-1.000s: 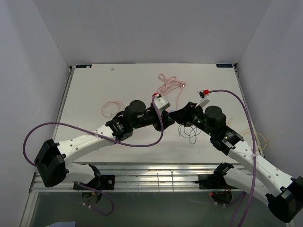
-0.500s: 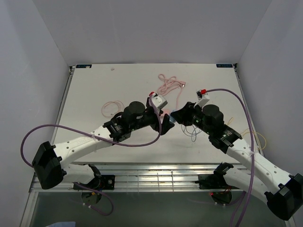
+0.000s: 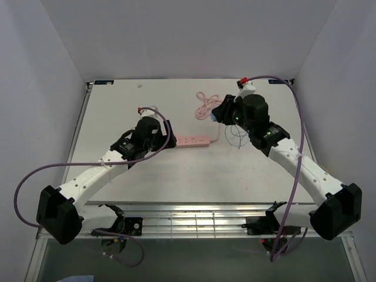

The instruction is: Insert the plug

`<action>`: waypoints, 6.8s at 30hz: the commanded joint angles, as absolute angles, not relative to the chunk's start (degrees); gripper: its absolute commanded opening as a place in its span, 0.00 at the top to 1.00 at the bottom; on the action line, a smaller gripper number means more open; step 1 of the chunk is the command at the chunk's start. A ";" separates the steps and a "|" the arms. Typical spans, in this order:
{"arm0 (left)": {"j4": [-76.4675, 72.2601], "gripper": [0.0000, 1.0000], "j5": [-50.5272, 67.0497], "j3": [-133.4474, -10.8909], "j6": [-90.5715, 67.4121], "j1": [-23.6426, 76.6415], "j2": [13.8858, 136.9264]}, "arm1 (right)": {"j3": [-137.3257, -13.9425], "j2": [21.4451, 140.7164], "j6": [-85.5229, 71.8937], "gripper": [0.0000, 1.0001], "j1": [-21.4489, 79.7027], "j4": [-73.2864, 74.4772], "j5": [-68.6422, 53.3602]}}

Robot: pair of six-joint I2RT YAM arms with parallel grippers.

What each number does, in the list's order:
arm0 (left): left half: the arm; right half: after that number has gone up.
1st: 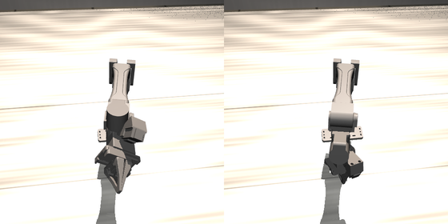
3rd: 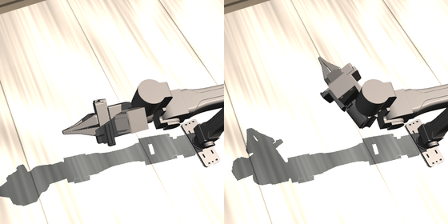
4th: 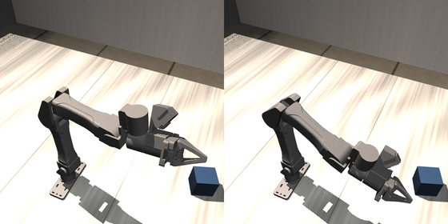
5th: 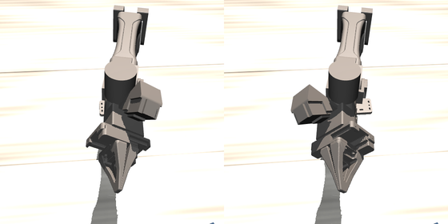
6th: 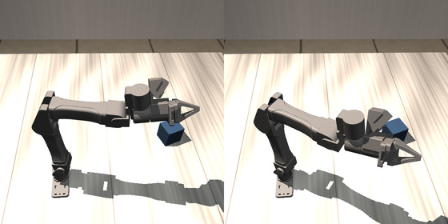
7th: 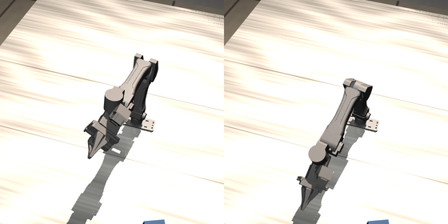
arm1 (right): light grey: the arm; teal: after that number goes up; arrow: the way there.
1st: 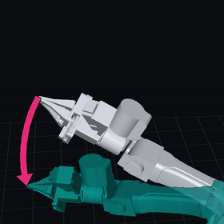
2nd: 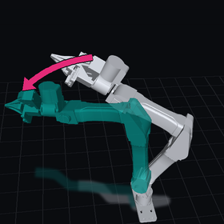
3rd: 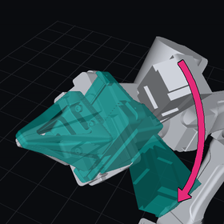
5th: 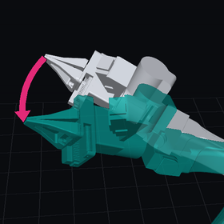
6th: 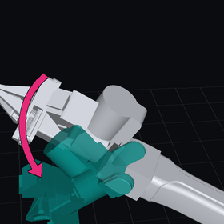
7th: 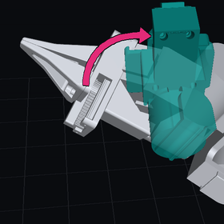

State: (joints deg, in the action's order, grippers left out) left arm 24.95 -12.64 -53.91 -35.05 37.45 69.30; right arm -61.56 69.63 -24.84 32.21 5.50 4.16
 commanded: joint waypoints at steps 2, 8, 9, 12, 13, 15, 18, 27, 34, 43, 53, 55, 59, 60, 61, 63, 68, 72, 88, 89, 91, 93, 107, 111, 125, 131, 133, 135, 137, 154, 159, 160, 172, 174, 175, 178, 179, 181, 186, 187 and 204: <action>25.32 0.02 -7.58 -52.13 -41.30 27.18 66.71 | -68.47 75.57 -20.92 0.92 32.69 1.77 2.55; 17.24 0.02 8.59 -48.87 -44.21 12.32 71.53 | -71.97 84.10 -20.48 0.92 34.63 -0.95 9.65; 16.10 0.02 10.53 -48.17 -44.38 9.87 72.33 | -72.50 85.68 -20.04 0.92 35.41 -1.14 10.80; 12.92 0.06 14.94 -47.03 -45.00 7.91 75.32 | -73.91 88.32 -19.60 0.92 35.95 -1.23 12.83; 12.40 0.06 15.72 -46.67 -44.13 7.91 75.84 | -74.00 88.77 -19.86 0.92 35.95 -1.14 12.92; 11.43 0.06 16.70 -44.49 -44.03 8.00 76.38 | -73.57 89.73 -19.86 0.92 36.30 -1.49 13.88; 7.83 0.06 18.98 -41.32 -44.29 7.91 75.07 | -72.25 90.52 -19.95 0.92 36.73 -2.54 15.38; 1.68 0.16 20.48 -39.55 -44.12 8.00 81.29 | -69.79 92.46 -19.95 0.92 40.34 -4.13 19.51; -6.15 0.20 22.59 -40.52 -44.74 8.35 86.57 | -69.61 94.66 -20.13 0.92 41.04 -5.01 19.60; -6.68 0.40 19.69 -44.38 -43.33 11.69 93.34 | -68.91 97.12 -20.13 0.92 42.45 -6.76 21.53; -7.65 0.53 17.67 -44.30 -43.77 12.39 95.36 | -69.08 100.37 -20.74 0.92 45.00 -8.87 22.41; -8.35 0.53 17.58 -44.03 -44.29 12.57 95.36 | -68.82 100.55 -20.92 0.92 45.17 -9.58 22.76; -10.10 0.53 19.42 -43.42 -45.17 13.09 95.97 | -69.34 101.51 -21.18 0.92 45.44 -9.76 22.76; -11.93 0.53 20.12 -42.98 -45.44 13.01 95.98 | -69.35 101.69 -21.18 0.92 45.53 -9.67 22.94; -12.56 0.53 21.26 -42.63 -45.70 13.01 95.98 | -69.43 101.60 -21.27 0.92 45.44 -9.67 23.03; -13.62 0.53 21.36 -42.02 -45.97 13.09 95.80 | -69.26 101.69 -21.36 0.92 45.44 -9.67 23.12; -13.97 0.53 21.36 -42.19 -45.70 13.10 96.59 | -69.35 101.86 -21.44 0.92 45.53 -9.67 23.12; -13.97 0.59 21.71 -42.54 -45.35 13.27 98.00 | -69.61 102.30 -21.53 0.92 45.53 -9.76 22.85; -14.33 0.76 20.83 -41.31 -44.56 15.64 99.58 | -70.31 106.43 -22.50 0.92 50.62 -10.72 34.27; -14.33 0.77 20.66 -41.22 -44.73 15.73 99.49 | -70.83 106.70 -23.02 0.92 50.89 -10.55 34.89; -14.33 0.78 20.13 -40.96 -44.74 15.99 99.41 | -71.19 107.22 -23.12 0.92 51.59 -10.89 36.82; -14.33 0.78 19.69 -40.69 -45.09 16.17 99.14 | -71.54 107.66 -22.77 0.92 52.12 -11.60 37.96; -14.41 0.79 18.28 -39.46 -46.85 16.52 98.88 | -72.25 111.53 -22.94 0.92 53.53 -13.62 43.77; -14.41 0.79 17.93 -39.29 -47.02 16.52 98.88 | -72.33 112.24 -23.03 0.92 53.79 -13.62 44.12; -14.59 0.80 17.49 -38.94 -47.28 16.61 98.35 | -70.75 112.94 -24.61 0.92 54.76 -13.97 44.21; -14.50 0.80 17.31 -38.93 -47.64 16.61 98.44 | -69.17 114.17 -26.10 0.92 55.98 -14.33 45.00; -14.59 0.80 17.58 -38.85 -47.72 16.70 98.35 | -68.39 114.52 -27.85 0.92 56.77 -14.06 46.57; -14.50 0.81 17.66 -38.85 -47.90 16.87 98.26 | -67.59 114.61 -28.91 0.92 57.39 -13.97 47.11; -14.59 0.81 17.58 -38.85 -47.99 16.87 98.35 | -66.98 115.05 -29.70 0.92 57.74 -14.06 47.37; -14.59 0.82 17.14 -39.37 -48.25 17.49 99.32 | -63.01 119.62 -30.23 0.92 60.64 -12.92 45.79; -14.59 0.82 17.05 -39.29 -48.16 17.58 99.23 | -63.72 119.44 -28.57 0.92 60.56 -13.18 45.88; -14.50 0.82 16.96 -39.29 -48.34 17.58 99.23 | -63.63 119.53 -27.87 0.92 60.56 -13.36 45.53; -14.59 0.82 16.79 -39.29 -48.78 17.49 99.40 | -55.90 125.24 -25.05 0.92 63.19 -27.67 45.71; -14.59 0.82 16.79 -39.37 -48.95 17.58 99.49 | -55.64 125.77 -25.66 0.92 63.72 -27.42 46.58; -14.59 0.83 16.70 -39.38 -48.96 17.58 99.58 | -55.03 125.86 -25.66 0.92 63.98 -28.03 46.93; -14.59 0.83 16.61 -39.11 -49.04 17.67 99.41 | -52.05 125.42 -26.54 0.92 64.77 -30.23 47.47; -14.50 0.83 16.52 -39.11 -49.04 17.58 99.14 | -51.77 125.77 -26.63 0.92 64.78 -30.84 46.50; -14.59 0.83 16.35 -38.94 -48.96 17.67 98.79 | -52.20 126.30 -26.37 0.92 64.78 -30.50 46.32; -14.59 0.83 15.91 -38.58 -48.87 17.58 97.65 | -52.73 127.79 -23.48 0.92 65.30 -31.46 44.65; -14.59 0.83 15.91 -38.58 -48.87 17.58 97.65 | -53.17 128.40 -23.03 0.92 65.39 -31.20 44.56; -14.50 0.83 15.47 -38.50 -48.52 17.58 97.21 | -49.49 131.84 -25.85 0.92 65.48 -36.12 38.94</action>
State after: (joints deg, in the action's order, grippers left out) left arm -18.55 15.84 -40.01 -49.39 15.92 96.88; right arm -57.30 122.78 -17.91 60.77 -52.84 60.20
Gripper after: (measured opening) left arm 0.196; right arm 0.395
